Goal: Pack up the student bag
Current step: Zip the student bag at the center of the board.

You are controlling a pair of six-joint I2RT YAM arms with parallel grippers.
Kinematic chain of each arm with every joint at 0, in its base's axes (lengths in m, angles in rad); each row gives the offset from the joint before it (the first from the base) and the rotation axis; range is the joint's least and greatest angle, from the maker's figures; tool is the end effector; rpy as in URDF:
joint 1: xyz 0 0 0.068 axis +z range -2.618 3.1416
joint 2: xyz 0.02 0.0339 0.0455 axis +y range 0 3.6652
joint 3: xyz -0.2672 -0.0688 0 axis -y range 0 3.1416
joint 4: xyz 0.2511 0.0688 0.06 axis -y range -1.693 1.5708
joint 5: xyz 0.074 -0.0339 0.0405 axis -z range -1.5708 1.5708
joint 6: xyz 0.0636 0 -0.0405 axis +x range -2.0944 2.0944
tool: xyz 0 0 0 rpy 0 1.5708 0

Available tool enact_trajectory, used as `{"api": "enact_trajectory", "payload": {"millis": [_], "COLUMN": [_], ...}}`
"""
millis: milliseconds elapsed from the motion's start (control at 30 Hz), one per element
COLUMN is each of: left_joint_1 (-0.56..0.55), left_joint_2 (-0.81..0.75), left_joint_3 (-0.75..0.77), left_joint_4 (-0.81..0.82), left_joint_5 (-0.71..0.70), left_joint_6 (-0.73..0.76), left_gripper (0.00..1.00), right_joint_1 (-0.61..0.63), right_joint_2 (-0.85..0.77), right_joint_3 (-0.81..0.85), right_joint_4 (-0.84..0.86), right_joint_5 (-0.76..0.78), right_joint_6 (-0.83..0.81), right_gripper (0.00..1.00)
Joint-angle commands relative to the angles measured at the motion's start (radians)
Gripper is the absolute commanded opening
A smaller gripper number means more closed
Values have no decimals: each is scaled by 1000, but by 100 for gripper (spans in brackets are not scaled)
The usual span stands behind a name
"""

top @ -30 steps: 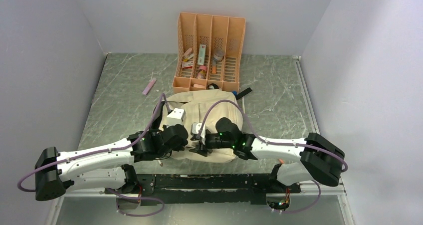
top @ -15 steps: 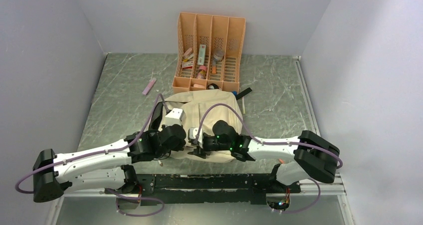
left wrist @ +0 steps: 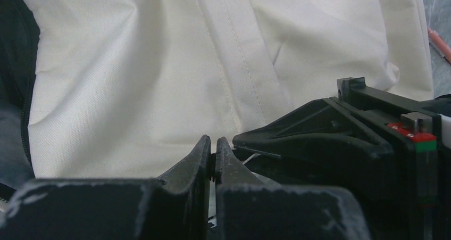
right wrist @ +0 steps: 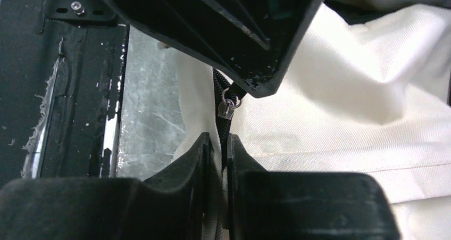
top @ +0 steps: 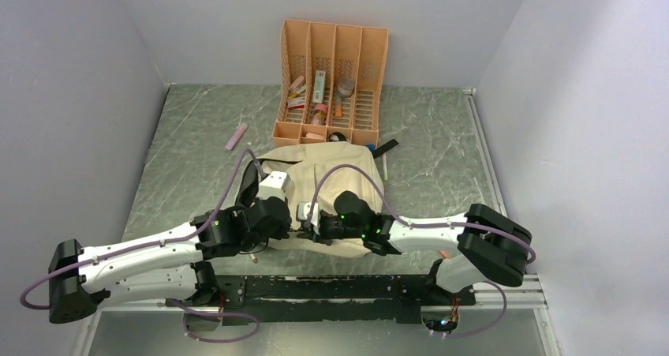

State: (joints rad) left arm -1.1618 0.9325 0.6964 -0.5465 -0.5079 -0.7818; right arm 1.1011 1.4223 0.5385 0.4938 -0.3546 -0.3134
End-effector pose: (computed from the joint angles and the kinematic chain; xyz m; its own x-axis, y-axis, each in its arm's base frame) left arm 0.1122 -0.1811 0.2363 -0.6672 -0.0086 -0.7448 0.2740 0.9270 -0.2562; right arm 0.1205 0.2862 0.1709 0.1389 -0.3651 -0.9206 -0.9868 0.0268 -0.1596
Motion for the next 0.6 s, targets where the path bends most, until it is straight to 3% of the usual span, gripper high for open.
{"api": "enact_trajectory", "payload": {"millis": [0, 67, 233, 567], "left_joint_1": [10, 10, 10, 35], "left_joint_2": [-18, -3, 47, 55], "left_joint_3": [3, 16, 60, 109], "left_joint_4": [24, -45, -223, -287], "left_joint_5": [-54, -94, -183, -260], "left_joint_6": [-24, -69, -214, -230], "left_gripper": [5, 5, 5, 5], "right_joint_1": [5, 4, 4, 3], "right_joint_2": [-12, -34, -75, -208], "right_joint_3": [6, 1, 10, 23], "right_joint_4": [-58, -76, -179, -445], "right_joint_5": [15, 11, -8, -52], "right_joint_6": [2, 6, 18, -30], "right_gripper": [6, 0, 0, 0]}}
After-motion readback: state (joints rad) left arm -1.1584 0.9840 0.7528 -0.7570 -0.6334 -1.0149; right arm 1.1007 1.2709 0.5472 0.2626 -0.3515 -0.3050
